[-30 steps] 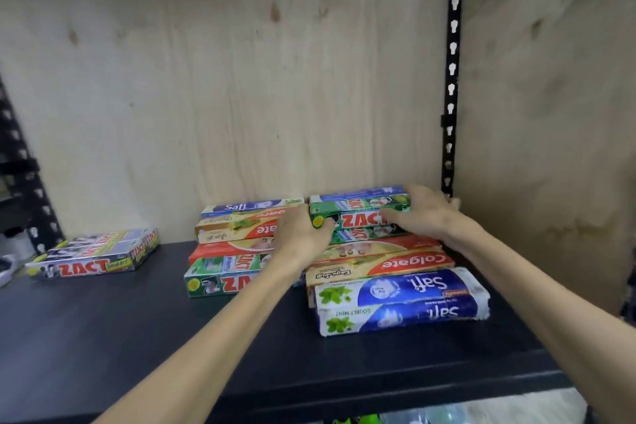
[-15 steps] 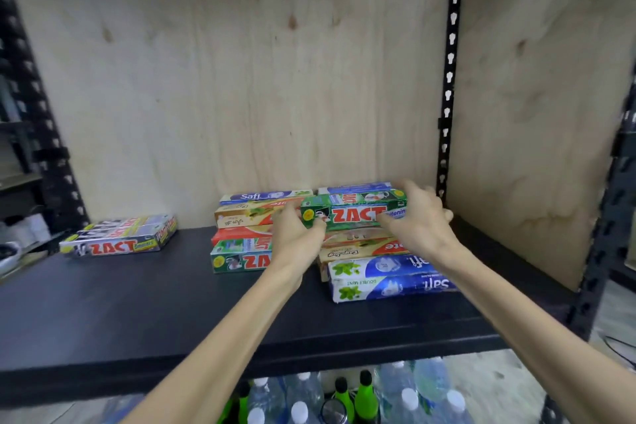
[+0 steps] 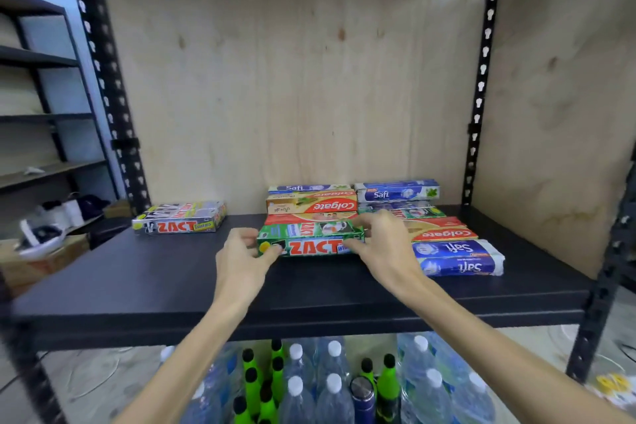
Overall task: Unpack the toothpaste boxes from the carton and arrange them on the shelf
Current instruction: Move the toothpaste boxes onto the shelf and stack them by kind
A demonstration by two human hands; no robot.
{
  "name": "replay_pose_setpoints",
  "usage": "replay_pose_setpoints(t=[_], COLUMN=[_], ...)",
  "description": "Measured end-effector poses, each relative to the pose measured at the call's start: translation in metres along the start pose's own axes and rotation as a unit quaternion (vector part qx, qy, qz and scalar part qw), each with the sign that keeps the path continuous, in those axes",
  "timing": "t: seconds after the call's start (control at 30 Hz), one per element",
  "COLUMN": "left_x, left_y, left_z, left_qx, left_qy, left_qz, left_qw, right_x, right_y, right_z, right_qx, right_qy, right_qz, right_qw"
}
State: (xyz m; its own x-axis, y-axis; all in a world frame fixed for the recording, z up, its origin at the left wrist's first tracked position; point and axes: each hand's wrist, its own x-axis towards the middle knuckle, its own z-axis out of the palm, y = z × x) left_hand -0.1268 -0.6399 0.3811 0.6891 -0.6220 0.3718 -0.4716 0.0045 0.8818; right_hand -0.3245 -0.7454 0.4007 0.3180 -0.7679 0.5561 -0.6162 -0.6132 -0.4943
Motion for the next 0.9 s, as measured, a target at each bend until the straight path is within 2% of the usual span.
replay_pose_setpoints(t=[0.17, 0.43, 0.53, 0.6, 0.73, 0.9], left_x=[0.01, 0.038, 0.045, 0.047, 0.05, 0.066], left_y=[-0.02, -0.022, -0.026, -0.026, -0.007, 0.024], left_z=[-0.021, -0.013, -0.013, -0.008, 0.02, 0.076], left_qx=[0.057, 0.148, 0.215, 0.264, 0.254, 0.25], left_qy=[-0.024, -0.096, -0.123, -0.111, -0.098, -0.131], left_qz=[-0.001, 0.028, 0.055, 0.095, 0.17, 0.198], left_qw=[0.998, 0.984, 0.967, 0.953, 0.947, 0.939], right_x=[0.003, 0.007, 0.016, 0.026, 0.049, 0.08], right_y=[-0.001, 0.007, 0.018, 0.031, 0.067, 0.107], right_z=[0.02, 0.011, 0.002, -0.006, -0.022, -0.037], right_qx=[-0.051, -0.179, -0.165, -0.133, -0.127, -0.157], right_qy=[-0.081, -0.029, -0.02, 0.0, 0.015, -0.004], right_qz=[-0.004, -0.04, -0.013, 0.028, 0.079, 0.106], right_qw=[0.995, 0.983, 0.986, 0.991, 0.989, 0.982])
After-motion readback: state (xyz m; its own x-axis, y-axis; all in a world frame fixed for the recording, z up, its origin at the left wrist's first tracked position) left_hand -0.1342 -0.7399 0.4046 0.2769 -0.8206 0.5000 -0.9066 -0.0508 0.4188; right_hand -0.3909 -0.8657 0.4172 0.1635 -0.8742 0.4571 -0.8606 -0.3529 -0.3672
